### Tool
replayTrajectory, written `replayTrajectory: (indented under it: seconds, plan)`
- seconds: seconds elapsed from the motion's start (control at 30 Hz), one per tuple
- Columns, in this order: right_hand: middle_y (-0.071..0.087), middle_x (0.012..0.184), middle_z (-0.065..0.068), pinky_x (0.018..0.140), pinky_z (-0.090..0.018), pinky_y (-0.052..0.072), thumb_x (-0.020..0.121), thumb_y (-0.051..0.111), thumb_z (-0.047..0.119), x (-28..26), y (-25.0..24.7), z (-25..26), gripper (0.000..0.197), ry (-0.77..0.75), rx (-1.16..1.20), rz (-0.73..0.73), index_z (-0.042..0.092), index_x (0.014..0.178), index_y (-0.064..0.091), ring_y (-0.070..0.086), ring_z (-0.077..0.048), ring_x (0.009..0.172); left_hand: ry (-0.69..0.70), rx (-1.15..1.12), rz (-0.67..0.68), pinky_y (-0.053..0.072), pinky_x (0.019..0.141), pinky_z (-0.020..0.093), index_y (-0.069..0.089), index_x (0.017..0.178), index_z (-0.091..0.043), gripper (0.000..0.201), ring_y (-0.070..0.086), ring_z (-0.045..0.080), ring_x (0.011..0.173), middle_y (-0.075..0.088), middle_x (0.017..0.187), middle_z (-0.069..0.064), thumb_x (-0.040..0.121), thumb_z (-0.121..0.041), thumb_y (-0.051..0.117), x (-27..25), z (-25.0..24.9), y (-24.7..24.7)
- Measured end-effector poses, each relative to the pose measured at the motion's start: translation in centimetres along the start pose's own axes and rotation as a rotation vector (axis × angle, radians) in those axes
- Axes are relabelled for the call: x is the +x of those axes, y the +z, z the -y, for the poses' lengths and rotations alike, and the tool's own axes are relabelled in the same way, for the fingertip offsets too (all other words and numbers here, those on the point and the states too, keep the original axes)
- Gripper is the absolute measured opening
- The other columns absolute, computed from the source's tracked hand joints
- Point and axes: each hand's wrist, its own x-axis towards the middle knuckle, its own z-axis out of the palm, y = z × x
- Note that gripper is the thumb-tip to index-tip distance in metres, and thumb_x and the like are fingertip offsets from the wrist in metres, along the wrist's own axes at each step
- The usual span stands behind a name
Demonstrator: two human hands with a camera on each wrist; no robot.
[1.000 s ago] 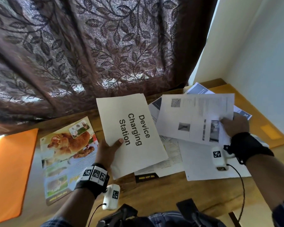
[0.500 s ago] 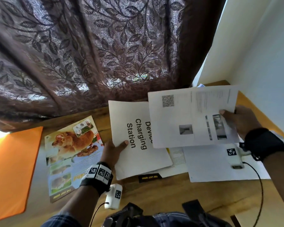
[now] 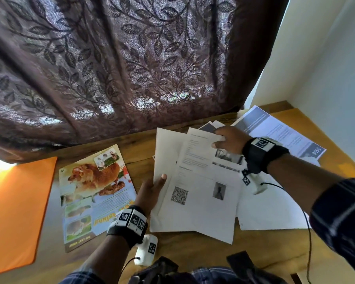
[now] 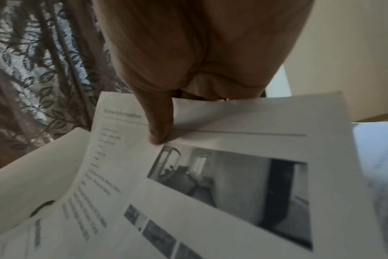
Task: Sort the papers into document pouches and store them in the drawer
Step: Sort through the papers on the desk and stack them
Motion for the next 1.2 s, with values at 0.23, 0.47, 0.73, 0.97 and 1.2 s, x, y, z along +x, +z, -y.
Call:
replayTrajectory:
  seconds: [0.23, 0.47, 0.73, 0.97, 1.2]
  plan:
    - [0.062, 0.133, -0.011, 0.084, -0.024, 0.038, 0.088, 0.072, 0.024, 2.1, 1.5, 4.2, 0.048, -0.04, -0.014, -0.006, 0.01, 0.132, 0.06, 0.058, -0.03, 0.12, 0.042, -0.024, 0.069, 0.062, 0.069, 0.032, 0.067, 0.113, -0.008, 0.022, 0.076, 0.023, 0.089, 0.078, 0.101, 0.007, 0.093, -0.017, 0.067, -1.0, -0.3, 0.8]
    - [0.062, 0.134, -0.003, 0.103, -0.039, 0.035, 0.084, 0.072, 0.035, 1.7, 2.9, 4.7, 0.068, -0.061, -0.057, -0.232, 0.031, 0.144, 0.041, 0.057, -0.026, 0.123, -0.011, -0.151, 0.017, 0.06, 0.065, 0.031, 0.067, 0.112, -0.006, 0.018, 0.076, 0.027, 0.086, 0.077, 0.102, 0.013, 0.096, -0.014, 0.062, -1.5, -0.2, 1.3]
    - [0.064, 0.129, -0.001, 0.086, -0.029, 0.05, 0.093, 0.064, 0.028, -2.9, 5.0, 1.3, 0.047, 0.218, 0.833, -0.245, 0.016, 0.137, 0.049, 0.062, -0.02, 0.116, -0.021, -0.329, -0.108, 0.058, 0.086, 0.052, 0.068, 0.113, -0.006, 0.02, 0.073, 0.036, 0.095, 0.076, 0.106, 0.015, 0.097, -0.015, 0.061, -1.3, -0.1, 0.1]
    - [0.072, 0.118, 0.002, 0.099, -0.034, 0.05, 0.095, 0.059, 0.006, -5.8, 6.7, 1.6, 0.027, 0.072, 0.917, -0.125, 0.019, 0.117, 0.067, 0.067, -0.014, 0.111, 0.066, -0.35, -0.095, 0.058, 0.084, 0.053, 0.07, 0.106, -0.011, 0.017, 0.072, 0.039, 0.097, 0.076, 0.105, 0.015, 0.094, -0.003, 0.06, -1.5, -1.7, 0.0]
    - [0.071, 0.119, 0.001, 0.1, -0.04, 0.051, 0.093, 0.058, 0.019, -7.0, 6.3, 4.2, 0.032, -0.067, 0.908, -0.397, 0.019, 0.125, 0.062, 0.064, -0.014, 0.112, 0.3, -0.379, -0.156, 0.059, 0.08, 0.049, 0.078, 0.096, -0.028, 0.03, 0.073, 0.033, 0.095, 0.076, 0.108, 0.01, 0.087, -0.001, 0.069, -2.9, -4.9, 0.3]
